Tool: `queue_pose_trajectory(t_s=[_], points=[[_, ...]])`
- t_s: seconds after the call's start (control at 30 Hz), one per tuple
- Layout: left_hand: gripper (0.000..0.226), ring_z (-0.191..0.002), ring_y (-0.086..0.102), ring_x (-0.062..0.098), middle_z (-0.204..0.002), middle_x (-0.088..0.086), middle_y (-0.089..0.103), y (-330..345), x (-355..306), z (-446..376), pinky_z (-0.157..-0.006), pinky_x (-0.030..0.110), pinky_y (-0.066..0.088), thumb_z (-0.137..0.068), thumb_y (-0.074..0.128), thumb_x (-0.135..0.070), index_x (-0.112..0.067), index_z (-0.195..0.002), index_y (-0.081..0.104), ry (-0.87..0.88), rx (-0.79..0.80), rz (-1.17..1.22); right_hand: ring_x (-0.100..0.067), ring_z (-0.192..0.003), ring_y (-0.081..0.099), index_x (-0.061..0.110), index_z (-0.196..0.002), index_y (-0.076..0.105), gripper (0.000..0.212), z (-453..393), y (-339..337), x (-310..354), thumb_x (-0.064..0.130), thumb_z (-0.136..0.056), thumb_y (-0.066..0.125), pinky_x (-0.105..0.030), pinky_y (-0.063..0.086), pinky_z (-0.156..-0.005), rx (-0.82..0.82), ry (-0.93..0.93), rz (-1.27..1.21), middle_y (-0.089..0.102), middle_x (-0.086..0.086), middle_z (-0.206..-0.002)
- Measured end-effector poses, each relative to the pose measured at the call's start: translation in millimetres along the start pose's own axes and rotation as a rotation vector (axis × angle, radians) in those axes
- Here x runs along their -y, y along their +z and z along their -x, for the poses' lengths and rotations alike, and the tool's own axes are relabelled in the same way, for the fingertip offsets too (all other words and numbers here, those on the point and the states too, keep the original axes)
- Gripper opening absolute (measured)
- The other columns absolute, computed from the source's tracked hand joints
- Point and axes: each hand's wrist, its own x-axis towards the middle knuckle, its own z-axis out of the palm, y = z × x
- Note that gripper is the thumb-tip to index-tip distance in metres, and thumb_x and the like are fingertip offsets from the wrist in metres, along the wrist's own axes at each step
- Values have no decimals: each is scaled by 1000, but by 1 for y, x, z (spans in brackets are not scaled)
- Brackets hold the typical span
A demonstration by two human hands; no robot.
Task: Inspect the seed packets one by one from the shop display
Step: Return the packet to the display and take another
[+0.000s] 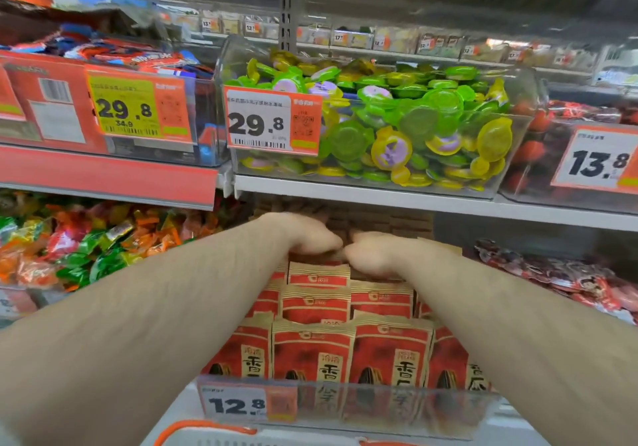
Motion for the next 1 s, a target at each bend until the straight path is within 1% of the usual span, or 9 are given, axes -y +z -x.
queue_pose_trajectory(t_s=[0.13, 0.2, 0.3, 0.4, 0.57, 0.67, 0.77, 0.83, 1.0], points=[[72, -140, 37, 28, -160, 5, 33, -4, 4, 8, -113, 38, 32, -89, 51, -51, -28, -153, 30, 31, -37, -15, -32, -131, 46, 13, -147, 36, 54, -4, 5, -5, 28, -95, 40, -33, 40, -99, -28, -17, 7, 44, -17, -148], [80, -147, 24, 28, -164, 2, 22, -4, 7, 16, -119, 46, 18, -86, 52, -55, -31, -156, 21, 24, -62, -115, -32, -127, 50, 12, -144, 41, 52, -2, 4, -4, 24, -93, 43, -32, 42, -95, -53, -19, 3, 49, -17, -143], [81, -152, 7, 28, -166, -1, 13, -1, 8, 30, -120, 57, -2, -89, 47, -61, -31, -157, 16, 31, -59, -215, -33, -122, 54, 9, -134, 50, 44, -1, -2, -2, 18, -92, 45, -31, 45, -94, -187, -24, -15, 56, -18, -135], [78, -152, 8, 27, -165, -1, 15, -1, 7, 45, -118, 60, -2, -93, 40, -66, -28, -157, 18, 72, -24, -208, -35, -124, 52, 10, -134, 50, 40, -4, -8, 0, 22, -96, 42, -31, 44, -93, -318, -14, -31, 54, -18, -137], [90, -153, 3, 22, -167, -3, 9, -6, 7, 66, -120, 58, -7, -89, 31, -78, -27, -159, 11, 116, 77, -196, -32, -119, 53, 13, -131, 53, 37, -14, -10, 12, 27, -102, 35, -26, 35, -80, -202, -64, -48, 55, -15, -137], [98, -154, 3, 21, -167, -3, 7, -5, 9, 74, -120, 58, -10, -85, 32, -83, -25, -160, 7, 144, 111, -203, -27, -103, 56, 12, -112, 62, 29, -17, -10, 24, 19, -100, 36, -27, 35, -74, -129, -107, -49, 62, -12, -122], [106, -154, 3, 21, -167, -5, 5, -5, 9, 81, -121, 56, -8, -80, 37, -86, -24, -159, 4, 153, 140, -192, -20, -85, 55, 15, -93, 63, 26, -24, -8, 29, 16, -96, 38, -29, 37, -66, -46, -106, -55, 64, -9, -104], [111, -154, -3, 24, -167, -6, 0, -5, 8, 87, -122, 54, -8, -77, 43, -86, -25, -159, -1, 139, 177, -183, -18, -77, 54, 16, -81, 62, 26, -26, -9, 30, 16, -93, 39, -30, 35, -59, -10, -100, -56, 62, -6, -91], [116, -152, -10, 30, -166, -6, -6, -5, 3, 97, -121, 49, -4, -77, 51, -82, -24, -158, -9, 137, 224, -192, -12, -69, 52, 20, -72, 59, 28, -20, -12, 32, 25, -95, 45, -29, 36, -57, -4, -98, -59, 58, 0, -80]])
